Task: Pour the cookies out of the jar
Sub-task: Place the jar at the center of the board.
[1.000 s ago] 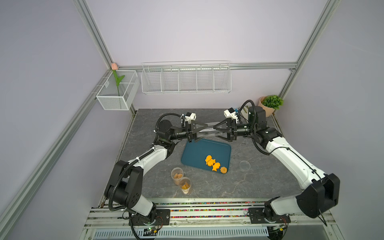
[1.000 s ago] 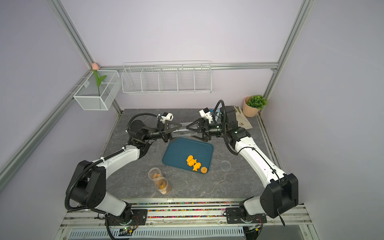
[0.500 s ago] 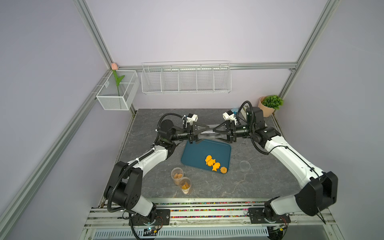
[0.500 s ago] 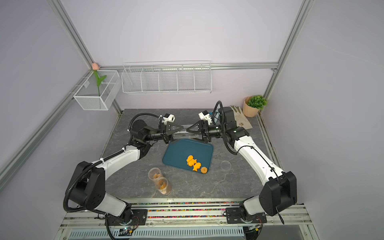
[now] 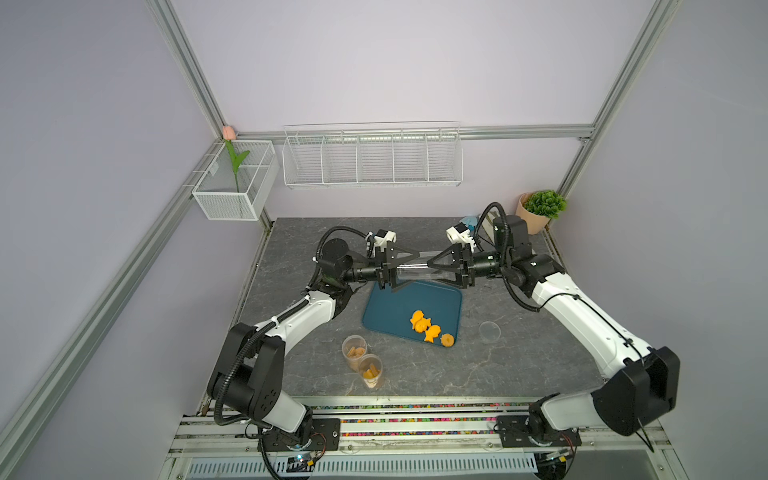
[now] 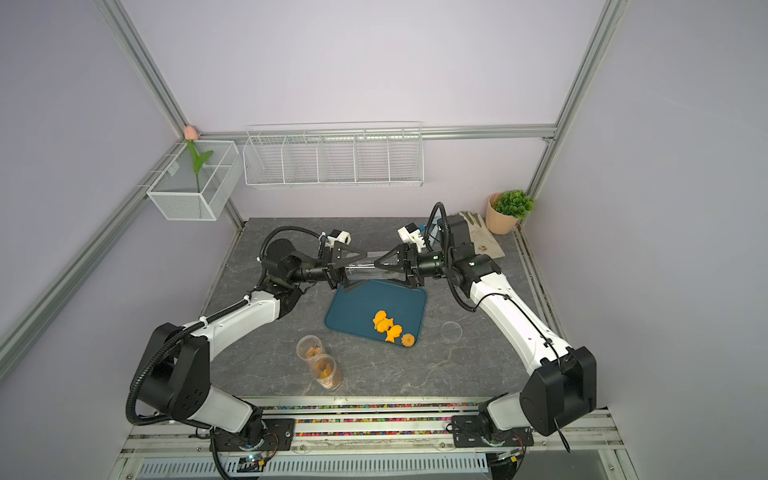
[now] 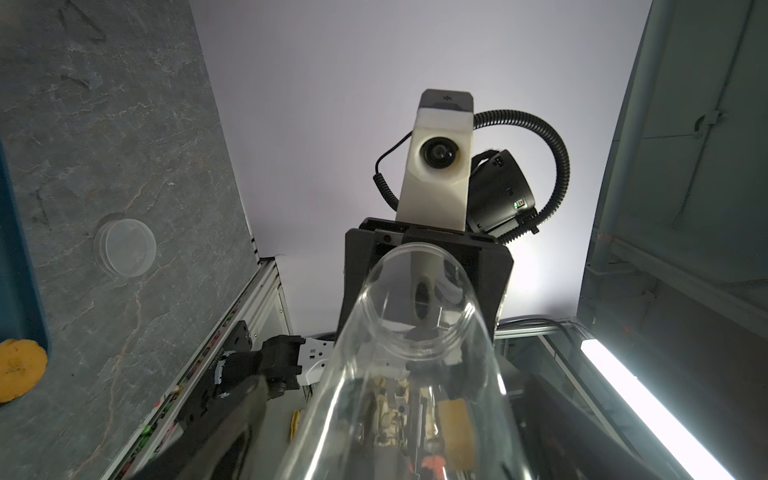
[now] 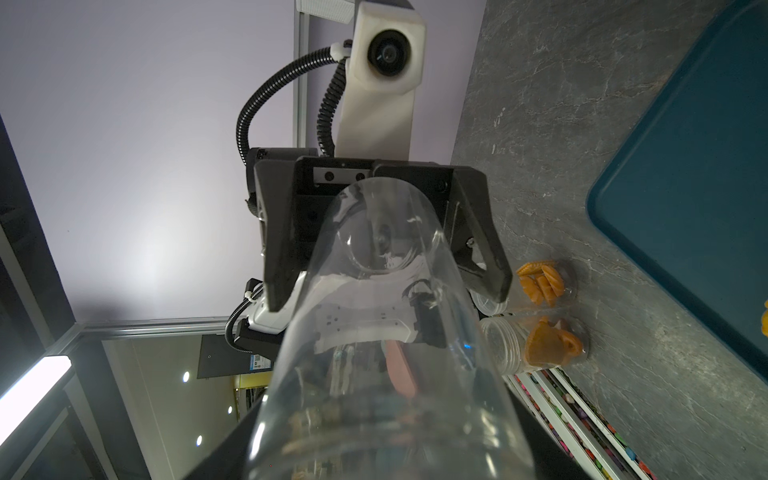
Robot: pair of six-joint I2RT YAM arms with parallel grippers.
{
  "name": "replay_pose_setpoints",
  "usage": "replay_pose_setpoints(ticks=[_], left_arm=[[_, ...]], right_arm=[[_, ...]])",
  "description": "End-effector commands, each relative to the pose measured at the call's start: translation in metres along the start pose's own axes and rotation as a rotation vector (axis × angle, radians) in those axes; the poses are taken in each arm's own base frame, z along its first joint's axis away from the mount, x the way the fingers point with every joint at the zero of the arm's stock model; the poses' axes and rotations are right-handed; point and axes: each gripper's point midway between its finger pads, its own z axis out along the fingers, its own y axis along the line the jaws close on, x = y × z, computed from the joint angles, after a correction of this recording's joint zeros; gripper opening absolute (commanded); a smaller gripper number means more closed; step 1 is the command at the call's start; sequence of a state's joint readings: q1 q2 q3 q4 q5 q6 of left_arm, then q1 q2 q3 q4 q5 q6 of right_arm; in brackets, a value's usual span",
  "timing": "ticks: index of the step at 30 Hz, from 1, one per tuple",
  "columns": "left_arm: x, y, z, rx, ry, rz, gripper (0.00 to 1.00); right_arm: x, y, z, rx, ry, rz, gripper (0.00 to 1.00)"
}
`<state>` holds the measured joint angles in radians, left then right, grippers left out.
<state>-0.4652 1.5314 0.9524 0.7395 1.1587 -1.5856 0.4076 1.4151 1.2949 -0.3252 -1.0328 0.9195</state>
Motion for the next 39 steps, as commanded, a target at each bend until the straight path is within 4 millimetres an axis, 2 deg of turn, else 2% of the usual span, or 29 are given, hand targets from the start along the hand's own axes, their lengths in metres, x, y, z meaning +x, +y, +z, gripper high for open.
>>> replay_pose_setpoints(ticks=[1, 6, 9, 12, 18, 27, 33, 39], left_arm=[[0.005, -0.013, 0.001, 0.013, 0.029, 0.026, 1.0], [0.006, -0.013, -0.001, 0.002, 0.028, 0.032, 1.0], [0.0, -0.011, -0.012, -0.041, -0.013, 0.053, 1.0], [-0.008, -0.007, -0.033, -0.119, -0.077, 0.07, 1.0], [-0.019, 0.02, -0.099, -0.397, -0.284, 0.102, 1.0], [-0.001, 0.035, -0.145, -0.75, -0.411, 0.102, 1.0], [0.017, 0.034, -0.162, -0.843, -0.452, 0.104, 1.0], [0.022, 0.038, -0.165, -0.859, -0.444, 0.112, 1.0]], right_arm=[[0.005, 0.01, -0.007, -0.009, -0.018, -0.048, 0.67], [0.008, 0.005, -0.01, 0.008, -0.025, -0.043, 0.67], [0.009, -0.003, -0.016, 0.025, -0.037, -0.032, 0.67], [0.008, -0.013, -0.026, 0.05, -0.056, -0.014, 0.67], [0.0, -0.051, -0.062, 0.228, -0.122, 0.067, 0.67], [-0.005, -0.104, -0.088, 0.602, -0.053, 0.125, 0.67], [-0.013, -0.133, -0.109, 0.814, -0.023, 0.113, 0.67], [-0.019, -0.163, -0.134, 1.033, 0.035, 0.114, 0.67]])
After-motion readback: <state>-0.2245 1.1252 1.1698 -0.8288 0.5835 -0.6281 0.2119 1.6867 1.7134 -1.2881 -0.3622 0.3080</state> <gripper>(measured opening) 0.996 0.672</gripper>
